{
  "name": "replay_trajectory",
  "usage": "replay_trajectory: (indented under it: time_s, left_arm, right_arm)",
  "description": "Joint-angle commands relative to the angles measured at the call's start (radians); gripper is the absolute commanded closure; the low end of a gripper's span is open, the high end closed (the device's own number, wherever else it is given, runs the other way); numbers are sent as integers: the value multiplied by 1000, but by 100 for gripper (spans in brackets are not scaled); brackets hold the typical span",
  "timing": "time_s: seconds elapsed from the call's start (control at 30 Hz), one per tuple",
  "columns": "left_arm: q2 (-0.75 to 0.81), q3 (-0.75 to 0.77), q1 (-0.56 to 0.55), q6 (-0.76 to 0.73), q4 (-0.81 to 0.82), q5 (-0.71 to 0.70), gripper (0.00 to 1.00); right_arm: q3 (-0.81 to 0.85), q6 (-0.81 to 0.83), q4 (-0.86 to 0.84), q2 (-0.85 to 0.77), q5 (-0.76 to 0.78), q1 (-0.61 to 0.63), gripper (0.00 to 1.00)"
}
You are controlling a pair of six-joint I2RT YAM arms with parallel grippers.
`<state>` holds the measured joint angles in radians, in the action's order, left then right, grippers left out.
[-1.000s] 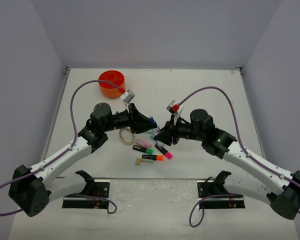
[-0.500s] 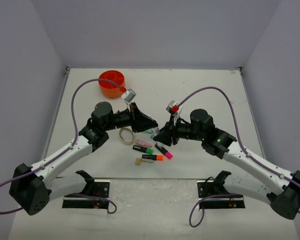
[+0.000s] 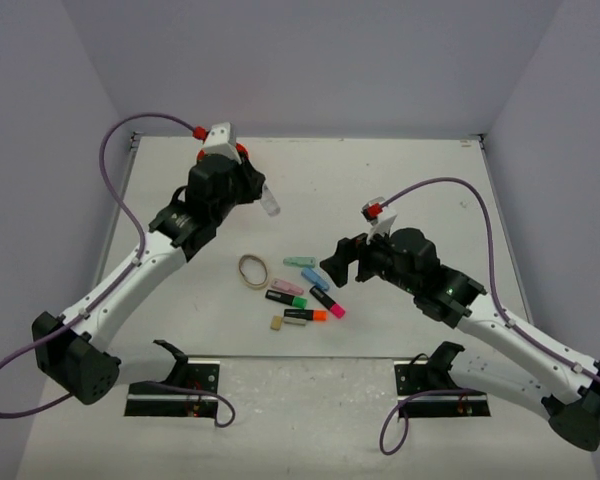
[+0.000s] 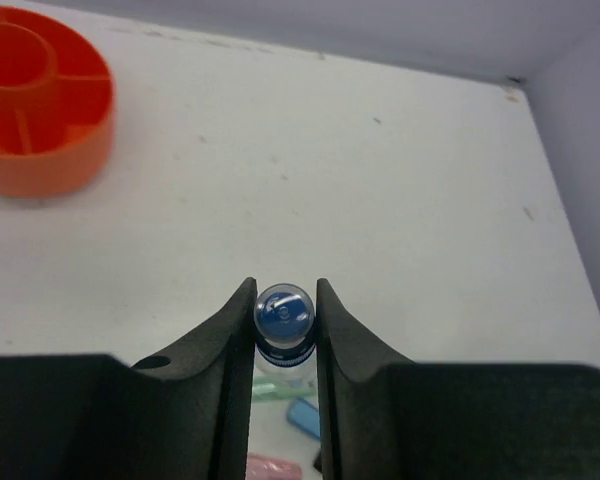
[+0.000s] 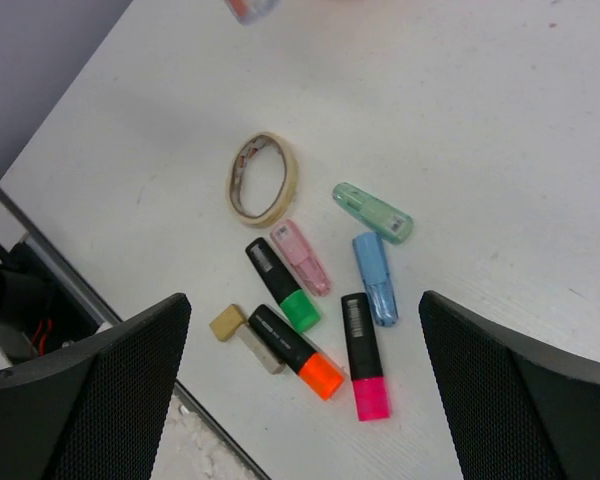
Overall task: Sort the stationery into containers
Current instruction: Place the stationery in the storage box.
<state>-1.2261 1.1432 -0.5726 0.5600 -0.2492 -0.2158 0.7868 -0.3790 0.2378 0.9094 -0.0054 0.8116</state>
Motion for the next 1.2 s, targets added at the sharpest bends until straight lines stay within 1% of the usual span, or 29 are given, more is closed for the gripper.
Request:
replay_trajectory:
  time_s: [0.0,0.03,0.1,0.2,0.27,0.33,0.43,0.5,0.6,0.73,0.9,1.17]
  left_arm:
    - [-164,210,177,-42,-89,-204,100]
    - [-202,255,225,-38,-82,-195,100]
    - [-271,302,272,-38,-58,-213,100]
    - [-382,391,331,-45,5,-309,100]
    - [-435,397,358,-52,68,-362,100]
    - [-486,414,389,-47,85,-346,100]
    - [-533,419,406,-82,173,-339,100]
    - [-565,428,412,-102,182,-347,100]
    - [-593,419,423,-108,196,-351,100]
    - [-595,353,440,-106,292,-321,100]
    - [-602,347,455,-77,307,-274,100]
    - [-634,317,455,-44,283,-289,100]
  right_arm:
    - [-17,-45,46,-88,128,2,1]
    - [-23,-43,48,-101,113,3,1]
    - [-32,-44,45,-109,93,3,1]
    - [-45,-45,47,-120,79,3,1]
    - [-54,-49,45,-129,74,2,1]
    - [-63,-53,43,-138,66,3,1]
    - [-76,-54,45,-151,54,2,1]
    - [-80,-51,53,-151,47,1,1]
    - [-83,-43,61,-148,45,3,1]
    - [-79,-35,53,-127,30,2,1]
    - [-56,-23,49,-92,9,3,1]
    - [-56,-24,29,-61,-26,2,1]
